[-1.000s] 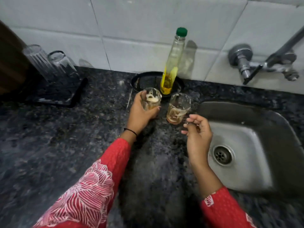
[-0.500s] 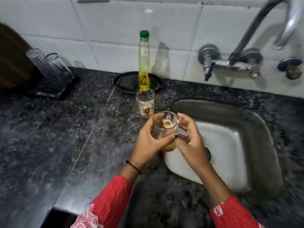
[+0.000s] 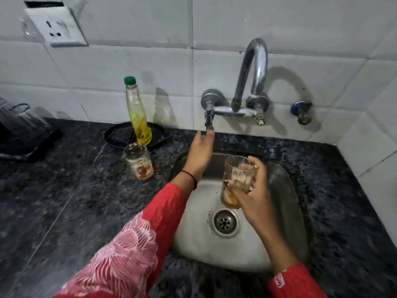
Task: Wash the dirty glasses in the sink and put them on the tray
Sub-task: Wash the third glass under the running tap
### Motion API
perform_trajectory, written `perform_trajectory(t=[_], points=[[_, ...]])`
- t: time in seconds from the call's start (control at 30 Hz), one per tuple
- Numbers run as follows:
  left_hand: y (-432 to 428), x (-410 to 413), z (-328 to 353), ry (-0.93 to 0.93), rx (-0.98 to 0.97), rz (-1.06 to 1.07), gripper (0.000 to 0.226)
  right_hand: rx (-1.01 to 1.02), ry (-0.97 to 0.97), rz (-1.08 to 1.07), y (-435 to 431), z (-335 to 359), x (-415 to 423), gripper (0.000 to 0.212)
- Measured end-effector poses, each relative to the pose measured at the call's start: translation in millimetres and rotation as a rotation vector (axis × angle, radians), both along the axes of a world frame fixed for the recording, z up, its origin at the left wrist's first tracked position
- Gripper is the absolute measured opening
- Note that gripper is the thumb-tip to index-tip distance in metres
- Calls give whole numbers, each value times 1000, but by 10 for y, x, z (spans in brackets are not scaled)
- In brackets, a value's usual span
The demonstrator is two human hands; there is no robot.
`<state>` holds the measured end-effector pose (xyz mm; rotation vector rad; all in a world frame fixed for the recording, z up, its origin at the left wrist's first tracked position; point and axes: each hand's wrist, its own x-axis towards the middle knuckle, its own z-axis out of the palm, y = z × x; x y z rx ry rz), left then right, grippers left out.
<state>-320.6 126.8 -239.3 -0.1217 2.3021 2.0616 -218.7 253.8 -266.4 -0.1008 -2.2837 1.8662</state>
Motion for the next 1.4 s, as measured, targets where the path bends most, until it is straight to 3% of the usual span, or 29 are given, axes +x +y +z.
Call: perform_trajectory(t=[0.07,0.23,0.3,0.37,0.43,0.5,0.63,0.8,0.9,0.97,1.1,1.3,1.4], points=[[58,-298,163,1,-124,70,36,22,-5,-1,27,-1,-70,73],[87,-708,117,-38,-418,70,69,42,-22,-8,30,-66,-248,72],[57,-772,70,-44,-459,85,66,50,-27,-17,3,-81,-288,72],[47,-799,43,-46,-351,81,51,49,-36,-22,-23,-88,-297,71],[48,-806,33,-139,-17,93,45,50,-45,-24,-49,-85,-294,70],[29,-749,44,-246,271,71,53,56,-51,-24,-56,-88,-293,70],[27,-547,-142,-383,529,-46,78,88,-51,-35,-41,-105,-300,68],[117,5,-807,-701,567,-211,86,128,-86,-40,29,-162,-279,64],[193,283,-997,-782,602,-382,64,219,-140,-15,40,-197,-234,58],[264,349,-1040,-778,587,-410,43,432,-162,22,23,-223,-192,51],[385,351,-1140,-771,530,-379,37,990,-66,77,5,-159,-205,36],[395,239,-1327,-722,590,-258,41,1077,-170,208,102,-90,-455,24],[367,221,-1389,-636,719,-242,44,984,-250,143,98,-144,-557,18]])
